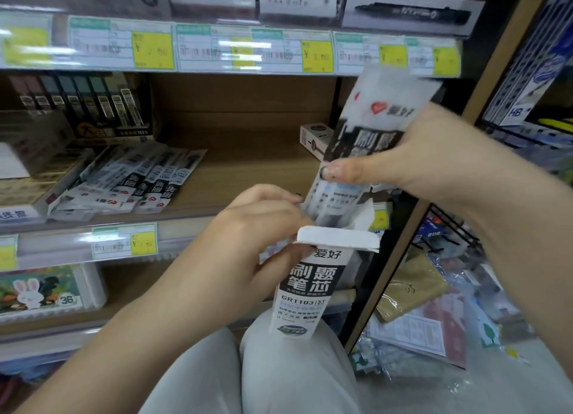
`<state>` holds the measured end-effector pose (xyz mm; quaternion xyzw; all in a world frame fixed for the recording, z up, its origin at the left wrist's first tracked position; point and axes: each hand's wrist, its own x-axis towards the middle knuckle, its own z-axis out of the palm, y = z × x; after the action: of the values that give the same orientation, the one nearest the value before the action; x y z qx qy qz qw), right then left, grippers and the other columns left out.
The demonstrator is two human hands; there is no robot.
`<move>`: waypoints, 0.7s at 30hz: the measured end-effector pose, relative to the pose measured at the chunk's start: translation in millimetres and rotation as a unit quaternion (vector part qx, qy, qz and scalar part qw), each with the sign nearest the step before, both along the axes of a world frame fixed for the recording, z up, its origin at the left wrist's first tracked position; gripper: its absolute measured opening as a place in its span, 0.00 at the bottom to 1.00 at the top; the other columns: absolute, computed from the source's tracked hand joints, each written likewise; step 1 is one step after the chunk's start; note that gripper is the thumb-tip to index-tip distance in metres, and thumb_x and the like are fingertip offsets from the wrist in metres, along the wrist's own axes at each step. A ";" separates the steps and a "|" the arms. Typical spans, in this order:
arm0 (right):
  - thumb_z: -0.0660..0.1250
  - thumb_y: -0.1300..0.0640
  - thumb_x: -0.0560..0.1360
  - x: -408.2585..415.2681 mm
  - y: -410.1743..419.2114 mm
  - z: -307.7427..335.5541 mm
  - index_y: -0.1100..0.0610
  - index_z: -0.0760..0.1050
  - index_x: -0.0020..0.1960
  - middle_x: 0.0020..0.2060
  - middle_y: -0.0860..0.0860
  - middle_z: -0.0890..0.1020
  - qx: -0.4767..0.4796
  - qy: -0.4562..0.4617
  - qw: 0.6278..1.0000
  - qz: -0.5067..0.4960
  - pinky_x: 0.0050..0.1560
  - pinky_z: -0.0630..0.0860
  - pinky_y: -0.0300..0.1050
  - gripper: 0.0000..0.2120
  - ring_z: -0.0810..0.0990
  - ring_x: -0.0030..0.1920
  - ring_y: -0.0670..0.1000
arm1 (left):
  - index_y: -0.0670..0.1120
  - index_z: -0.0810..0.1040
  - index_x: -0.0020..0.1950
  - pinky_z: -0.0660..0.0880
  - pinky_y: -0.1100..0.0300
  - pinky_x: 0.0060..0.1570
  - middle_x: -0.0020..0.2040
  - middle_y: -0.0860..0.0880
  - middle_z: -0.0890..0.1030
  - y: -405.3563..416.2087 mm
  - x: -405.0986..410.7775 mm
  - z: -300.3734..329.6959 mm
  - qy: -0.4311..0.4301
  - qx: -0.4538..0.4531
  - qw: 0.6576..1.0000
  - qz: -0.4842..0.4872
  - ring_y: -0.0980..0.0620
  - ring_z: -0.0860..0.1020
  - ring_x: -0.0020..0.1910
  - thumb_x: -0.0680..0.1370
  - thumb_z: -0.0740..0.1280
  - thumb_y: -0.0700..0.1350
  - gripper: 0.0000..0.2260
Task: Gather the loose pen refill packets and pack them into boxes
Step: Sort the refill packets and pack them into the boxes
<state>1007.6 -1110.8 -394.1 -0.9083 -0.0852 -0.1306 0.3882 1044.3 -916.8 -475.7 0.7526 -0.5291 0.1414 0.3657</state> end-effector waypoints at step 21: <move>0.71 0.52 0.70 7.2 27.9 -0.4 0.50 0.76 0.32 0.32 0.50 0.80 -0.326 0.054 0.942 0.066 0.32 0.68 0.35 0.09 0.78 0.36 0.49 | 0.47 0.81 0.44 0.71 0.59 0.54 0.41 0.57 0.79 -0.4 0.8 1.0 0.041 -0.023 0.999 -0.014 0.54 0.75 0.50 0.75 0.64 0.46 0.07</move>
<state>1014.8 -1082.9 -394.6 -0.9832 -0.1616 -0.0205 0.0829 1045.1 -917.1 -474.7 0.7417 -0.5208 0.1176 0.4059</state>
